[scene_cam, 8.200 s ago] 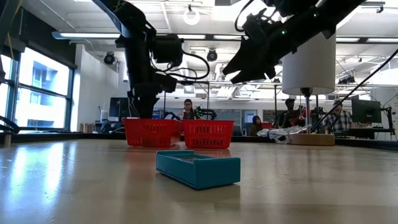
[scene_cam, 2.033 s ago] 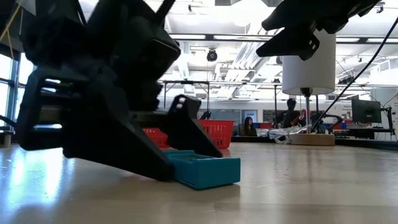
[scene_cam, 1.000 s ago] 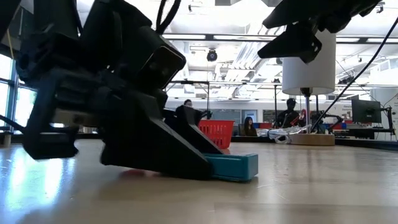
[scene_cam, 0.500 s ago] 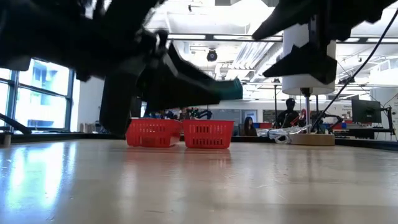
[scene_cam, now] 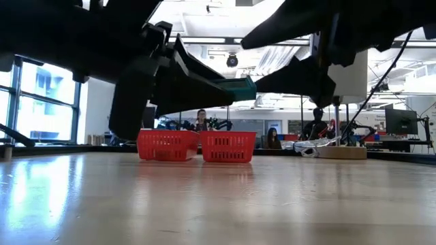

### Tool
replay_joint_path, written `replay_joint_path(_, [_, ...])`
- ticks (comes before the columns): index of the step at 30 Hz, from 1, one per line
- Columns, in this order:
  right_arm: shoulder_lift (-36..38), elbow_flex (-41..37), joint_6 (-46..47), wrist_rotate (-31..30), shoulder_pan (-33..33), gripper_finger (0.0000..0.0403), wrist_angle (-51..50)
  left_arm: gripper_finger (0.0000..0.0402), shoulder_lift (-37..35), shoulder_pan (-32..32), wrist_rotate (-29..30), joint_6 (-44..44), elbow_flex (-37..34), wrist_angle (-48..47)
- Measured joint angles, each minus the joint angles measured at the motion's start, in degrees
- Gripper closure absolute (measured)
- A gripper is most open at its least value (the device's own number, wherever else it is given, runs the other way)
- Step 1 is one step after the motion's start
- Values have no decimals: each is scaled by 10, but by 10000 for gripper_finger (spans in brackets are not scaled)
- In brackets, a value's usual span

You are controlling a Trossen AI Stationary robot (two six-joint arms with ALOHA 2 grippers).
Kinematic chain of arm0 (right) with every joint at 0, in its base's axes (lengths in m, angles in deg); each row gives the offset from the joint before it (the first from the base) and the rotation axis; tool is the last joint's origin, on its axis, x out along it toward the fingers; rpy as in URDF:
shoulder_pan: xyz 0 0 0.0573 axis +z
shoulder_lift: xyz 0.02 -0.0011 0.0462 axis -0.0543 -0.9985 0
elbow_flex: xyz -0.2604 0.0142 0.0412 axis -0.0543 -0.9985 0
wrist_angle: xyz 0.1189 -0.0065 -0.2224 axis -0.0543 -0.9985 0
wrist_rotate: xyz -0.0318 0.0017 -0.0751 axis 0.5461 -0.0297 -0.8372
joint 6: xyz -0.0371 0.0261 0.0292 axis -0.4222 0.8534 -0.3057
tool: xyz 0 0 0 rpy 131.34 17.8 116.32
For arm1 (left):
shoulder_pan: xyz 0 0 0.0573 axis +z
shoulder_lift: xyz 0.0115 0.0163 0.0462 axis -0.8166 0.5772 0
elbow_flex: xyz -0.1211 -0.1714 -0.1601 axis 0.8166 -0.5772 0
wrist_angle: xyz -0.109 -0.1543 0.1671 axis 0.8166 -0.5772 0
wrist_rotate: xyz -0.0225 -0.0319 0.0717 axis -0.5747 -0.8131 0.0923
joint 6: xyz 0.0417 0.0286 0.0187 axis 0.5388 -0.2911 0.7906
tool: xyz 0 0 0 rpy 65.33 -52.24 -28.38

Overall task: Pick & Place Office items
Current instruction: Put the light blue digital clock into the right red bin

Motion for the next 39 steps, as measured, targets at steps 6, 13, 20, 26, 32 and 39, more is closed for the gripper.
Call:
replay_joint_path(6, [-10,0,42,4,-18,127,-4,260,-1,1,2,1,2,23])
replay_joint_path(13, [-10,0,16,7,-26,127,20,260,-1,1,2,15,5,34])
replay_joint_path(20, [-10,0,5,22,-26,155,21,260,-1,1,-4,15,5,35])
replay_joint_path(26, [-10,0,-20,32,-26,245,20,252,-1,1,-4,15,5,34])
replay_joint_path(32, [-9,0,-29,34,-27,352,18,237,-1,0,-2,1,4,32])
replay_joint_path(39, [-9,0,-49,33,-26,356,17,234,-1,1,-4,-3,4,33])
